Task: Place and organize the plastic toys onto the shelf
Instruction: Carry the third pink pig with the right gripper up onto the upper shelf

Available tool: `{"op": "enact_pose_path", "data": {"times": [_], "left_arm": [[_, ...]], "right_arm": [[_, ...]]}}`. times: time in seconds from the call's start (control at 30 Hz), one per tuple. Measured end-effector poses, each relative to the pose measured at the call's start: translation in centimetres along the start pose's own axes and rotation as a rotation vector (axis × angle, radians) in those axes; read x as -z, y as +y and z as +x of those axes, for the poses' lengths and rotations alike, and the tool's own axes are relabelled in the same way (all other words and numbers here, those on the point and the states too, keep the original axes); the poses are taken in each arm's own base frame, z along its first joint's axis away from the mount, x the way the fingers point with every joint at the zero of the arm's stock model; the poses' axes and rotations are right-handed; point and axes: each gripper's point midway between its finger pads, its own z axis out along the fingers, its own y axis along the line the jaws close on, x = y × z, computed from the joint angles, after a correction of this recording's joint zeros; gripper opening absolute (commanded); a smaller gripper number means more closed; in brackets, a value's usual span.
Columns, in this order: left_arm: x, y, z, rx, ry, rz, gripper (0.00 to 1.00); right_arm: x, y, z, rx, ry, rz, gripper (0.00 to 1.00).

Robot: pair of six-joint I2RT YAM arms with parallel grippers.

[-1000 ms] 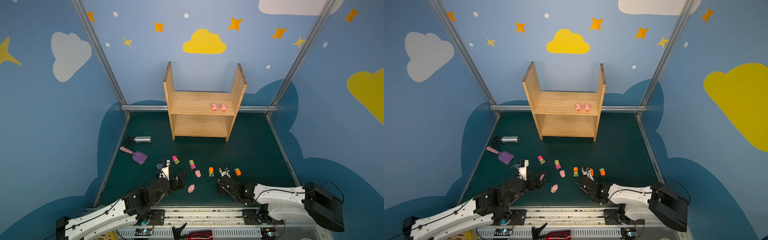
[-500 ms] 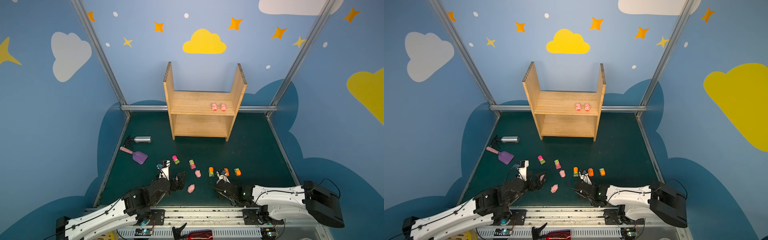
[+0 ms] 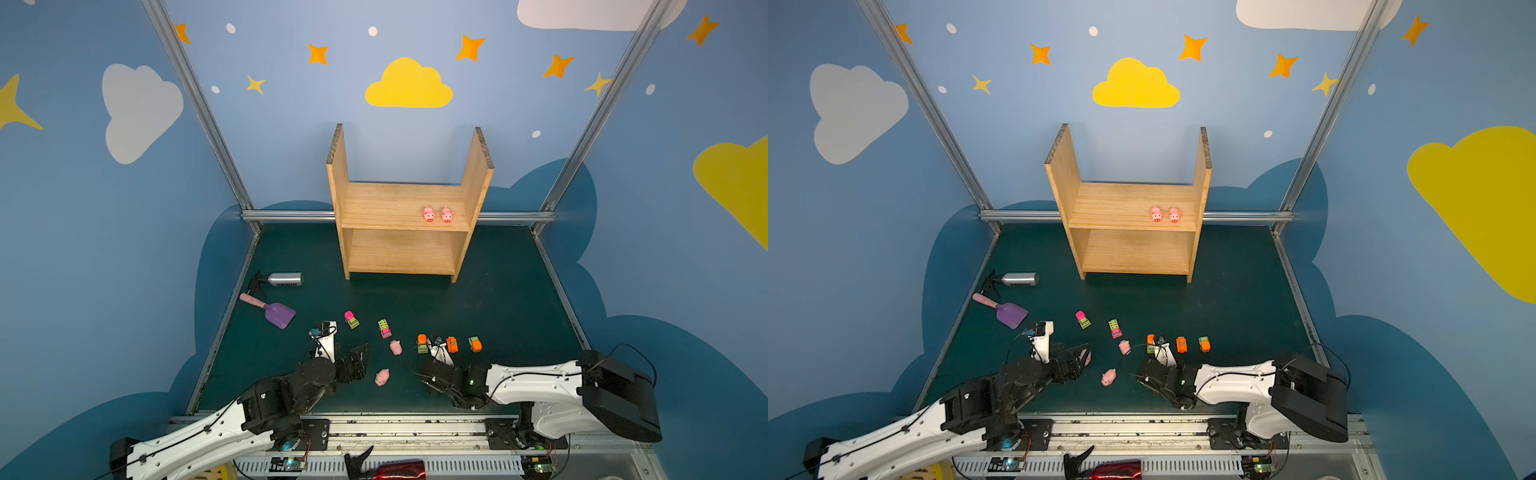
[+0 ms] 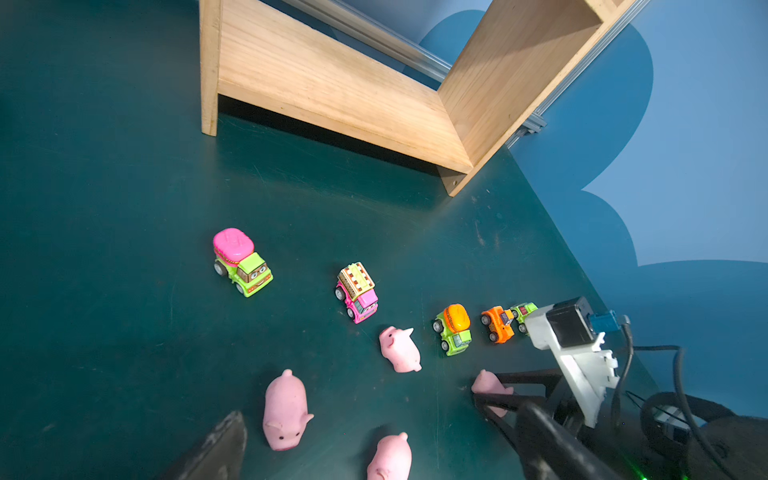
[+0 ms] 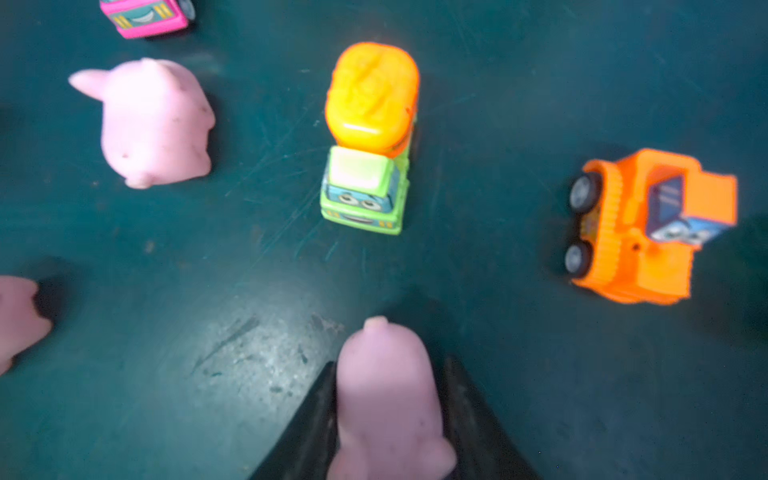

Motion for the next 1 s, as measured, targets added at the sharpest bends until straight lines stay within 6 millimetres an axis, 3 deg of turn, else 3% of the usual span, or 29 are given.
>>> {"op": "enact_pose_path", "data": {"times": [0.27,0.4,0.5,0.73,0.87,1.0], "left_arm": [[0.2,0.2,0.0,-0.001,-0.002,-0.002,1.0],[-0.1,0.3,0.2,-0.014,0.009,-0.015,1.0],[-0.2,0.2,0.2,-0.036,0.017,-0.029,1.0],[0.4,-1.3,-2.4,-0.06,-0.023,-0.028,1.0],[0.6,-2.3,-3.6,-0.093,-0.033,-0.026,1.0],[0.9,-3.2,-5.2,-0.136,-0.054,-0.027,1.0]], "right_arm": [[0.3,-0.1,0.1,-0.002,0.003,0.007,0.33],[1.3,-1.0,0.4,0.015,0.029,0.031,0.33],[2.6,-1.0,-0.7,0.009,0.018,0.027,0.33],[5.9,0.1,-6.3,-0.025,-0.047,-0.005,0.32],[8.0,0.4,-10.9,-0.037,-0.101,-0.013,0.33],[10.1,1.1,-16.9,-0.033,-0.168,-0.019,0.32]]}}
